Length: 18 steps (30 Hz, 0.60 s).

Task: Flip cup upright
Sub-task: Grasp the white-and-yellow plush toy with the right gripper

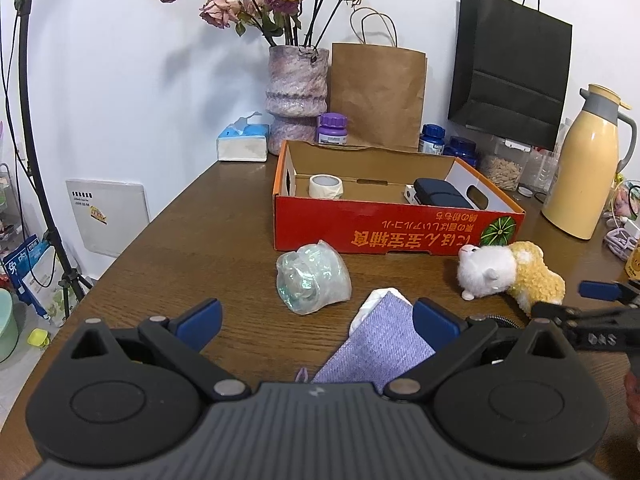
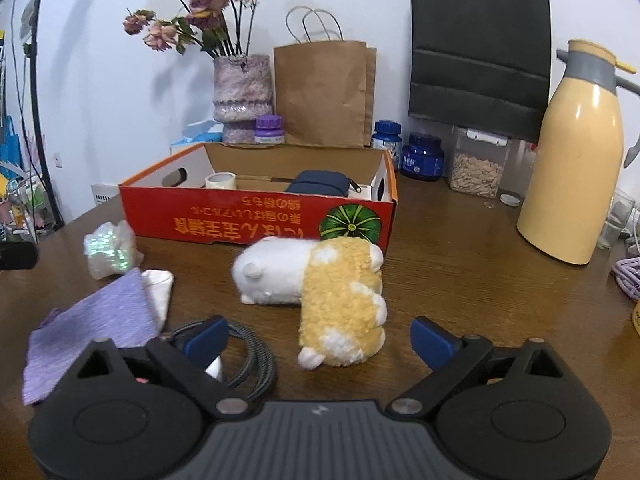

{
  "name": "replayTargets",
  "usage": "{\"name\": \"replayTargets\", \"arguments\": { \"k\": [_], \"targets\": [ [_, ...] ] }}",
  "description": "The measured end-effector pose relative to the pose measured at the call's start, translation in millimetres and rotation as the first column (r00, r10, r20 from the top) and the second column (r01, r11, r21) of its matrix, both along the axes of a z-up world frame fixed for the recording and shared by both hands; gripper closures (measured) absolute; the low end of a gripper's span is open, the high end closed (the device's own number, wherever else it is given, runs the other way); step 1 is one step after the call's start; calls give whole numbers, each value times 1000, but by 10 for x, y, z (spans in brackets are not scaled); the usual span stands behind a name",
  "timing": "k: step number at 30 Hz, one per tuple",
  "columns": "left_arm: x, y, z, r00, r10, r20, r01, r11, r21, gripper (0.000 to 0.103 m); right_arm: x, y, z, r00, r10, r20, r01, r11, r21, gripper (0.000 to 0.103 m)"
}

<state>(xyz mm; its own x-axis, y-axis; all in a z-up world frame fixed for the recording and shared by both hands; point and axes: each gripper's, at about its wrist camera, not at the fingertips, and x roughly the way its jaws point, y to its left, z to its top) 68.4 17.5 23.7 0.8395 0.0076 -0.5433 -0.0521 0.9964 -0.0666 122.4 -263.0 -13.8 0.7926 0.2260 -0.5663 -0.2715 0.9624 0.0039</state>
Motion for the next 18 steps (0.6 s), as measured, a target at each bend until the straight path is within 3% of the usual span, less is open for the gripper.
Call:
{"name": "replayTargets", "arguments": {
  "k": [5, 12, 18],
  "targets": [
    [27, -23, -17, 1000, 7, -10, -7, 1000, 10, 0, 298, -16, -127, 999, -13, -31, 13, 1000, 2, 22],
    [87, -84, -43, 1000, 8, -20, -8, 1000, 17, 0, 583, -13, -265, 997, -14, -80, 16, 1000, 26, 51],
    [128, -149, -78, 1000, 9, -30, -8, 1000, 22, 0, 571, -28, -295, 998, 4, -66, -1, 999, 49, 56]
  ]
}}
